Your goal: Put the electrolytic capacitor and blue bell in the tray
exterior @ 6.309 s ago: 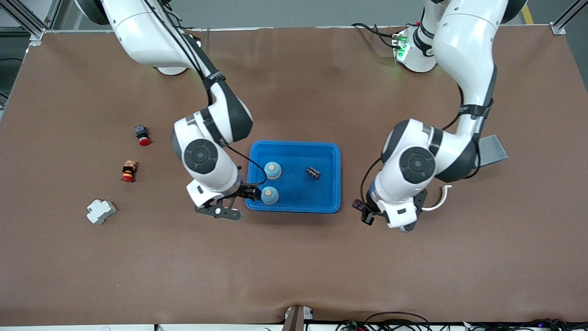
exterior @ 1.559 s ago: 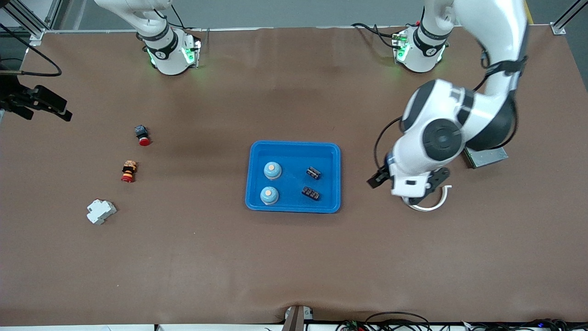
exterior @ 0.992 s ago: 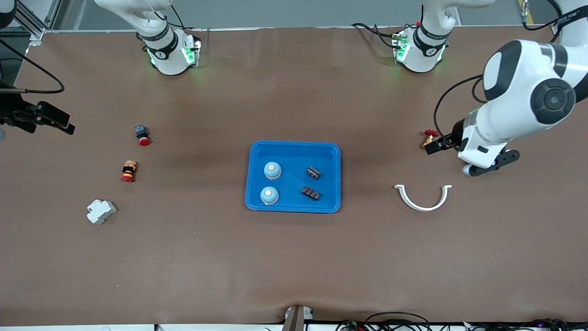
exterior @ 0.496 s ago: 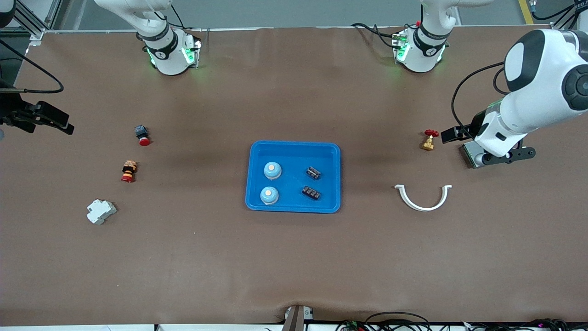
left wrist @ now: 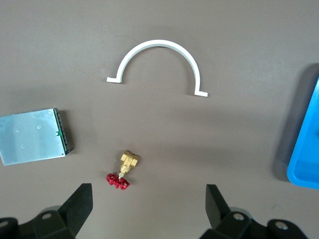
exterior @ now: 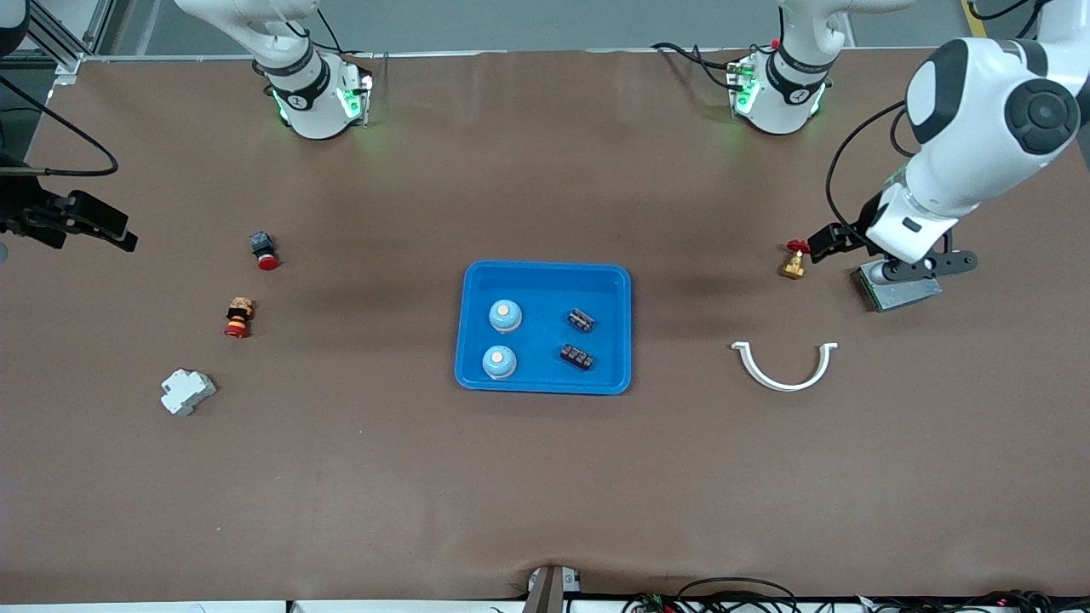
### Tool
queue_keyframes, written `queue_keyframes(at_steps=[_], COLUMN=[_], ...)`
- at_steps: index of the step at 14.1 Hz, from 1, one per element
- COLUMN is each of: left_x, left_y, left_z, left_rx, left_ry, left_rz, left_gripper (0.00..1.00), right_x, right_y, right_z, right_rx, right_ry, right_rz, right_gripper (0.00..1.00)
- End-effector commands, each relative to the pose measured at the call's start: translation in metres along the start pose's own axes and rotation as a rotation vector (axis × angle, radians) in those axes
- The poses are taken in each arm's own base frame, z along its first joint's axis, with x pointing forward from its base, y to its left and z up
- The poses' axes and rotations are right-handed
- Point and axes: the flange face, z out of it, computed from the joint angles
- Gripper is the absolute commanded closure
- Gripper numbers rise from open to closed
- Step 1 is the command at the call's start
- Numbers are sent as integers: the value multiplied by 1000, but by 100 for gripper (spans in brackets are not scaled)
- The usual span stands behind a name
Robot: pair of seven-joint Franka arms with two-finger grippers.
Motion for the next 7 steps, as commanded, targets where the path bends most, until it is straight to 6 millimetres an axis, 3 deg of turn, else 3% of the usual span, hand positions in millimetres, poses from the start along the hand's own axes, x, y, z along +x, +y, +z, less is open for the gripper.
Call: queue_keyframes(at_steps=[1,5,7], left_x=[-25,-23,-14], left_y=[-3,-2,0], left_z=[3,-1,-13], left_rx=[12,10,6], left_ry=[62,69,73], left_rz=[30,35,37], left_gripper=[0,0,0], right_x=[4,7,9], right_y=[9,7,5], right_z=[-2,7,6], right_rx=[-8,-8,-9], right_ry=[3,1,15], right_rz=[10,6,4], right_gripper=[0,0,0])
